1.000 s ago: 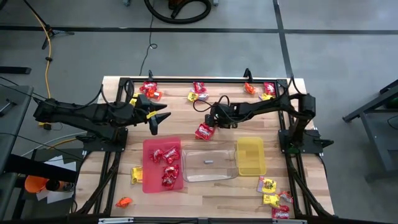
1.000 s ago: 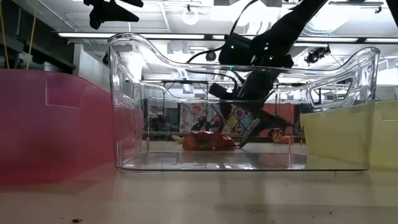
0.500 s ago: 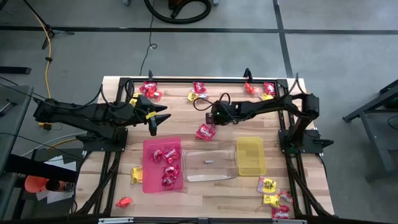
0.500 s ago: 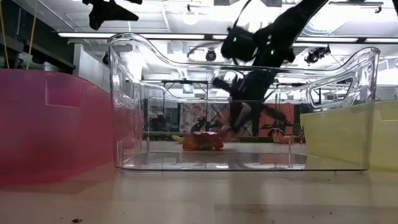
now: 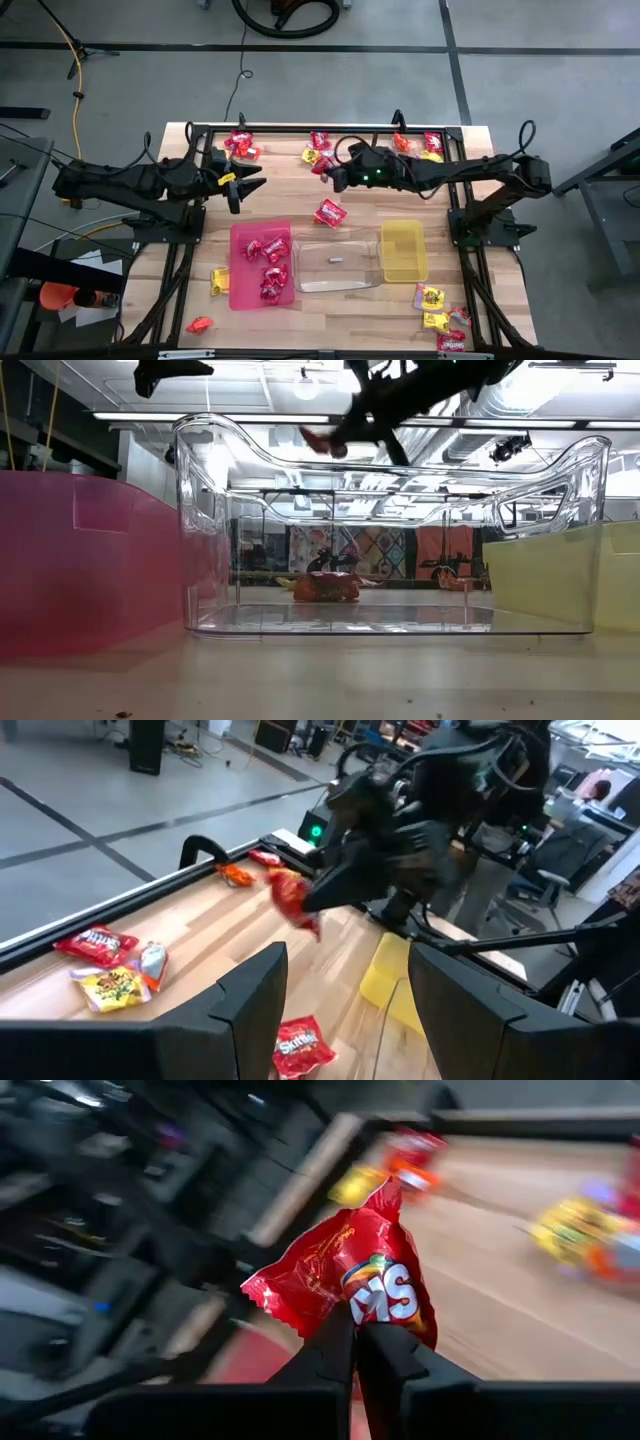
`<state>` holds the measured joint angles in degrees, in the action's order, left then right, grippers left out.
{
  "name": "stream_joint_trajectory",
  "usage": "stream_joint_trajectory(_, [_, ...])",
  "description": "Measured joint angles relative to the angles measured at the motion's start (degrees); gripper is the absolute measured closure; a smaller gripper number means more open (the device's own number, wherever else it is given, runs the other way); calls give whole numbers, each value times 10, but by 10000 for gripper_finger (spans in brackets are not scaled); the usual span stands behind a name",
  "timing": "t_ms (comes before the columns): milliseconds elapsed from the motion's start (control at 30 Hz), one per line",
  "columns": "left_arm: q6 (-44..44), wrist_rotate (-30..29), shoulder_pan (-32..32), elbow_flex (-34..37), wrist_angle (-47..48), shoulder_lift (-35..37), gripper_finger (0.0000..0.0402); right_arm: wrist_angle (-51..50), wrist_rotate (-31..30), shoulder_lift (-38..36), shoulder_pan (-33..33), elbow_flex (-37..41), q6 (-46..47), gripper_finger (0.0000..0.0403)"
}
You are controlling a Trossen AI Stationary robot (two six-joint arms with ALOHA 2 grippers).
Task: Sort candy
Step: Put the red candy into the red bin
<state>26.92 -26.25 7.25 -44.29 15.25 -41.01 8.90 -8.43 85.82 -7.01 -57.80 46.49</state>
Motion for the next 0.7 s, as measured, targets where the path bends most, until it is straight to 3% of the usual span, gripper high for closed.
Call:
stream_joint_trajectory(367, [0, -8, 0, 0, -1, -3, 204, 156, 51, 133, 112, -14, -80, 402])
stream_joint_trajectory(567, [0, -14, 0, 0, -2, -2, 204, 147, 100, 221, 149, -136, -186, 402])
stream_joint_trajectory(700, [11, -14, 0, 0, 0, -2, 204, 71, 106, 265, 158, -237, -264, 402])
